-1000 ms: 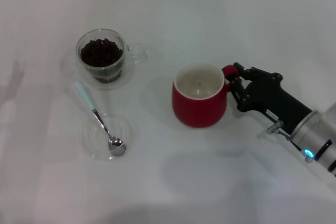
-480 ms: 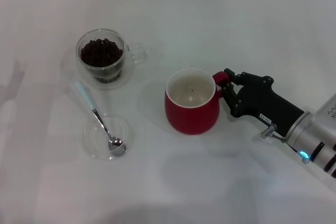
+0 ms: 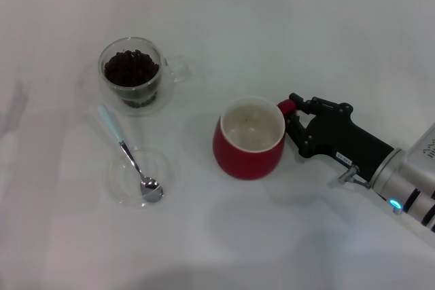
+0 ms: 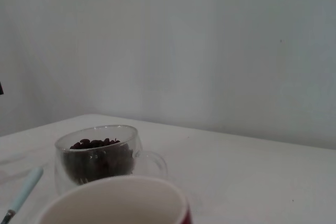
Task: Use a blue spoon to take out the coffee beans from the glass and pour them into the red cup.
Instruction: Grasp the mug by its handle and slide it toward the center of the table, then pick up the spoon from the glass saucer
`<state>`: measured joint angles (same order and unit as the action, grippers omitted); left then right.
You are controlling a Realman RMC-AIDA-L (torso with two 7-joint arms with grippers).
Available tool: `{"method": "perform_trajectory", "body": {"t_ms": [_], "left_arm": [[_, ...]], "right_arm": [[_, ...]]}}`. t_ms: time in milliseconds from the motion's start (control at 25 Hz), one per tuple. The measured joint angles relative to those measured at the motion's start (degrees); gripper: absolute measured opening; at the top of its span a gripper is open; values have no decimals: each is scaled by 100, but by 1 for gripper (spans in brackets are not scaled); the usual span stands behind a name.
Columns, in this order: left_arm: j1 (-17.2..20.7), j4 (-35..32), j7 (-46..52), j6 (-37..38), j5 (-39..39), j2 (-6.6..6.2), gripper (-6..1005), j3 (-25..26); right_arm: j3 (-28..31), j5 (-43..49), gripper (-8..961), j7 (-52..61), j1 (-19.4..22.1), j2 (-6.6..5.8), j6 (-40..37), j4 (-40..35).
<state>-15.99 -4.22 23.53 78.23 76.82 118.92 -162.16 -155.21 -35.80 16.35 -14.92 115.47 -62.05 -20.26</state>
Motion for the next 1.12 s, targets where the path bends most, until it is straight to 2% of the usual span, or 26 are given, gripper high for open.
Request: {"method": "perform_trajectory", "body": {"t_ms": [120, 240, 640, 1120], "left_arm": [[0, 0, 1, 0, 0, 0, 876, 0], [3, 0, 2, 0, 0, 0, 875, 0], [-21, 0, 3, 0, 8, 0, 875, 0], [-23, -35, 19, 17, 8, 18, 875, 0]], "right_arm": [[-9, 14, 163, 22, 13, -8, 2, 2], [-13, 54, 339, 108, 32, -15, 35, 4], [-18, 203, 828, 690, 149, -68, -82, 214], [-18, 379, 839, 1676, 378, -51, -1206, 1290]]}}
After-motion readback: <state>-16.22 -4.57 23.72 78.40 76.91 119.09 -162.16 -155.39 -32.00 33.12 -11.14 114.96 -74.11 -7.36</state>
